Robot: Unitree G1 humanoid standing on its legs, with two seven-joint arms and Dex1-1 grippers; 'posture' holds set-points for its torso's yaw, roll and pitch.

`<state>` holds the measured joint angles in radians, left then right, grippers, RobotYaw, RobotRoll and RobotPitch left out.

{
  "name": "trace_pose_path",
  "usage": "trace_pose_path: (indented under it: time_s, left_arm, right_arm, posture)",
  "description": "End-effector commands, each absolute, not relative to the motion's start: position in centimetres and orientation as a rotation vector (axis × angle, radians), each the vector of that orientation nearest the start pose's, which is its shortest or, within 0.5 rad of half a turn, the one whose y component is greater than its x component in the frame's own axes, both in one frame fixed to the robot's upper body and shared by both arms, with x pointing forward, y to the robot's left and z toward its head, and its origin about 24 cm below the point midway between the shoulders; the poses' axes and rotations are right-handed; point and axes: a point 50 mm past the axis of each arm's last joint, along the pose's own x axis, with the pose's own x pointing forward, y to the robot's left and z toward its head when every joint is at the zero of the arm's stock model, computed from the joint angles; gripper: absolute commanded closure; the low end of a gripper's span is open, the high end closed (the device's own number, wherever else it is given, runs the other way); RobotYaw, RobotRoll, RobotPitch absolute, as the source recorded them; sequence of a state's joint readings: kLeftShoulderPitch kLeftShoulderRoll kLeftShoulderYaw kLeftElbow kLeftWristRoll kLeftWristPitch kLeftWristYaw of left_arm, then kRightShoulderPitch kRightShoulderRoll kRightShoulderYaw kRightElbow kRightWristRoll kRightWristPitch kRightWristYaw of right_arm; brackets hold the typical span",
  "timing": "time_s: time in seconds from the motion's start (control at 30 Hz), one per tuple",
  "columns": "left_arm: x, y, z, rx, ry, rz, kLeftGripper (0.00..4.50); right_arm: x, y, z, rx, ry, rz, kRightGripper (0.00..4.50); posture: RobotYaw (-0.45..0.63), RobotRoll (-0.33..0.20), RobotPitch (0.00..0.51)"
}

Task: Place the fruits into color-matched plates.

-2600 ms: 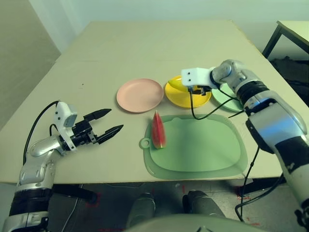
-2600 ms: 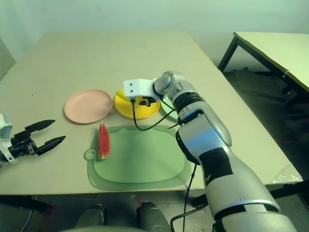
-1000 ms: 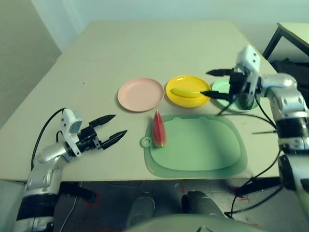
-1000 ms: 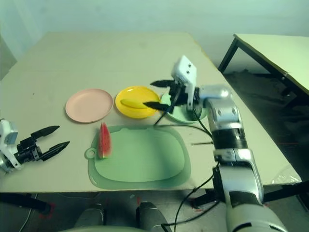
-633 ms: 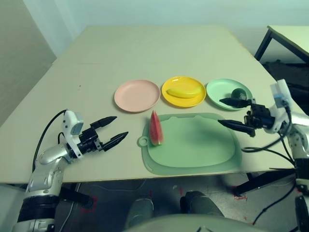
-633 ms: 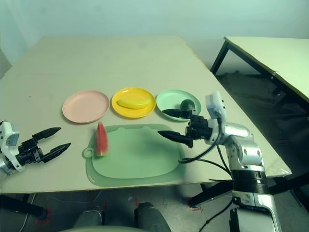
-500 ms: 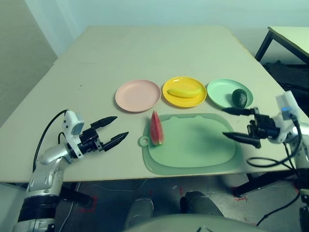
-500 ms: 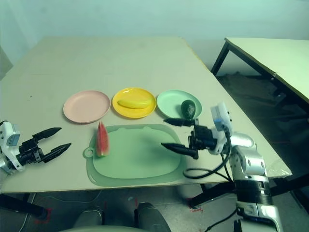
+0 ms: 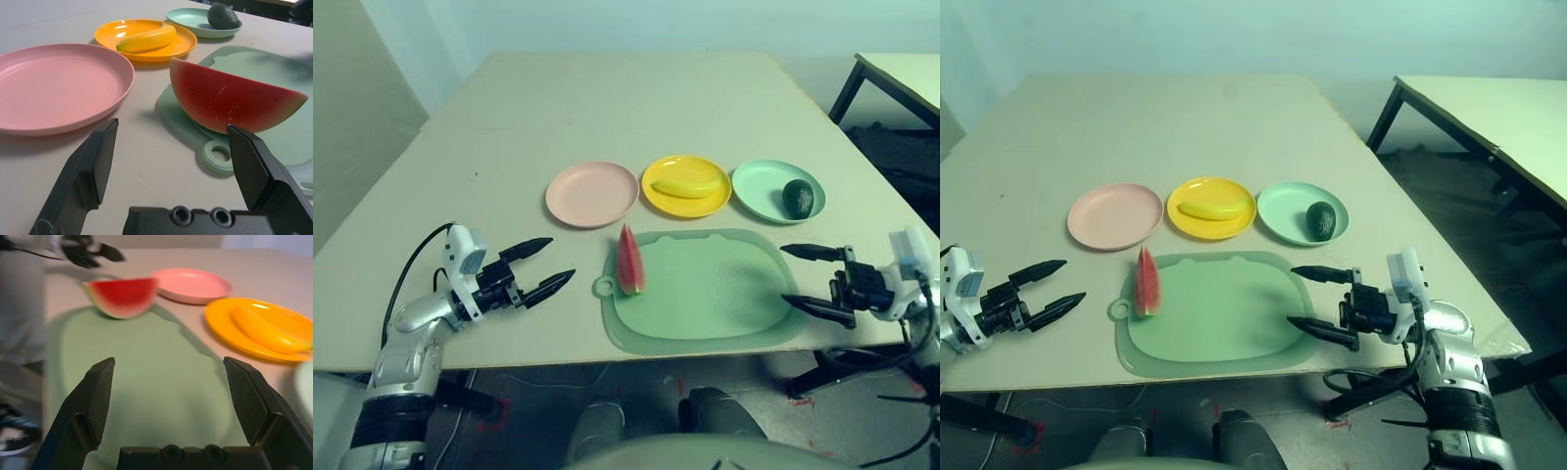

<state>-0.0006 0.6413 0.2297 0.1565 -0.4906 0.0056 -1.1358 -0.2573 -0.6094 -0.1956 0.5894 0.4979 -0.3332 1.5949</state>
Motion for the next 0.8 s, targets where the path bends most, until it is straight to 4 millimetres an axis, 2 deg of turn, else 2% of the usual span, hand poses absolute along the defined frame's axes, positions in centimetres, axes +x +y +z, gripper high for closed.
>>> trace_pose_path:
  time_s: [0.03, 0.1, 0.3, 0.5, 0.7, 0.8]
  left_arm:
    - [22.6, 28.1, 8.3, 0.135, 0.105, -0.863, 0.00]
    - [22.7, 28.2, 8.6, 0.174, 0.111, -0.884, 0.00]
    - [24.2, 27.9, 12.1, 0.538, 0.125, -1.155, 0.00]
    - [26.9, 25.9, 16.2, 0.896, 0.078, -1.442, 0.00]
    - [29.4, 23.6, 18.6, 1.180, -0.006, -1.574, 0.00]
    - [30.4, 22.7, 18.9, 1.272, -0.033, -1.620, 0.00]
  right_arm:
    - [24.6, -28.2, 6.9, -0.272, -0.052, 1.220, 0.04]
    - [24.4, -28.2, 6.4, -0.287, -0.026, 1.237, 0.04]
    - [24.3, -28.4, 6.0, -0.282, -0.011, 1.234, 0.04]
    - [23.7, -28.2, 5.4, -0.265, -0.013, 1.233, 0.04]
    - [23.3, -28.1, 5.0, -0.260, -0.017, 1.230, 0.04]
    - [23.2, -28.0, 4.9, -0.258, -0.017, 1.220, 0.04]
  posture:
    - [-0.03, 0.000, 0.049]
    - [-0.02, 0.000, 0.050]
    - [-0.02, 0.000, 0.051]
    - [-0.07, 0.000, 0.044]
    - [-0.10, 0.000, 0.038]
    - [-0.12, 0.000, 0.034]
